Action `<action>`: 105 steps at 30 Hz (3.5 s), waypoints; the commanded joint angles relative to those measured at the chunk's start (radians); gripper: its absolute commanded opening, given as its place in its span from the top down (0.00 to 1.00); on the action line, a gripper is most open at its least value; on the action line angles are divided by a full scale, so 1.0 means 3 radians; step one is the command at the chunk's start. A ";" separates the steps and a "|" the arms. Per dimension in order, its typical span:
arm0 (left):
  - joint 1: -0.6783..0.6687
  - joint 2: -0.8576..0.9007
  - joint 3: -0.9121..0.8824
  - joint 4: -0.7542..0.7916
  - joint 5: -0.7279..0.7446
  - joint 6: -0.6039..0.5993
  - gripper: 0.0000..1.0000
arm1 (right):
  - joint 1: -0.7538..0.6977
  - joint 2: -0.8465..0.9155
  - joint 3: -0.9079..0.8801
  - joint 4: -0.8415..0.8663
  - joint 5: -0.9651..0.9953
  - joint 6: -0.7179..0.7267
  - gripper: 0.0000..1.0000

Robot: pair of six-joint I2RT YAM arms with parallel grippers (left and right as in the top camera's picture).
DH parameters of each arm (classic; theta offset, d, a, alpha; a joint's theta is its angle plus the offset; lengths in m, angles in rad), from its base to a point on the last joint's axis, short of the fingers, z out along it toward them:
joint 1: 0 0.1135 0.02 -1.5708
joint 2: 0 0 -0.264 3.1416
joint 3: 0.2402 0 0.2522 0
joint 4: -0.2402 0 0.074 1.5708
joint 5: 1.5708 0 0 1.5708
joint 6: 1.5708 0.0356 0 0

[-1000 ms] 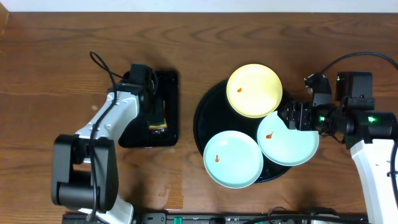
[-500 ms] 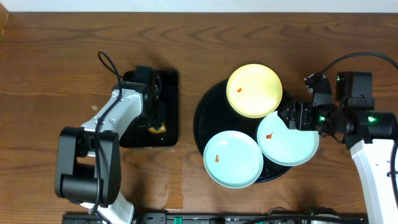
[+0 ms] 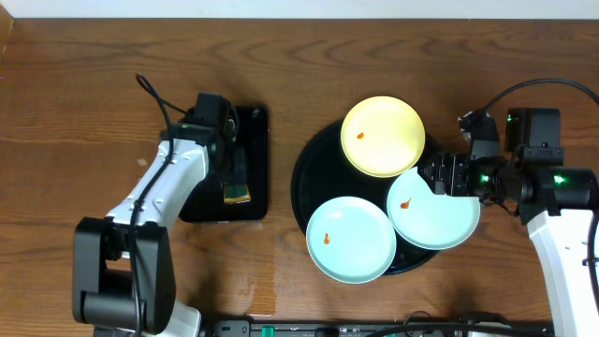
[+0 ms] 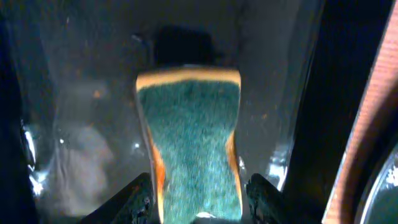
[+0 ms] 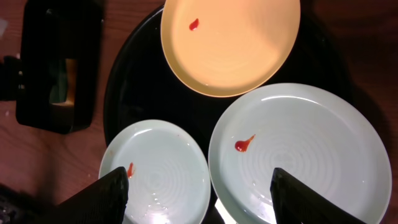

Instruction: Clean dirty plates on tray and stack at the side

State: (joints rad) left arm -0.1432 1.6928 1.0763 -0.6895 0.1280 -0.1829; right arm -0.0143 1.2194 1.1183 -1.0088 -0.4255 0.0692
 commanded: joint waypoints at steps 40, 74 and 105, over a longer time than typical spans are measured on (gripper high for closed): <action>0.0001 0.0136 -0.0172 0.0172 -0.0028 0.0062 0.93 | 0.0052 0.0000 0.0064 0.0043 0.0000 0.0042 0.29; 0.0003 0.0352 -0.0296 0.0381 -0.0076 -0.0069 0.93 | 0.0053 0.1204 0.0036 0.1087 0.0285 0.0055 0.64; 0.0001 -0.1116 0.0136 -0.0431 -0.0017 -0.0066 0.93 | 0.0179 0.2171 0.0036 0.2005 0.0621 0.0041 0.79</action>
State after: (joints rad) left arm -0.1432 1.3670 1.0927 -0.8127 0.1249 -0.1902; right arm 0.0193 1.8442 1.1183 -0.4229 -0.2436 0.0780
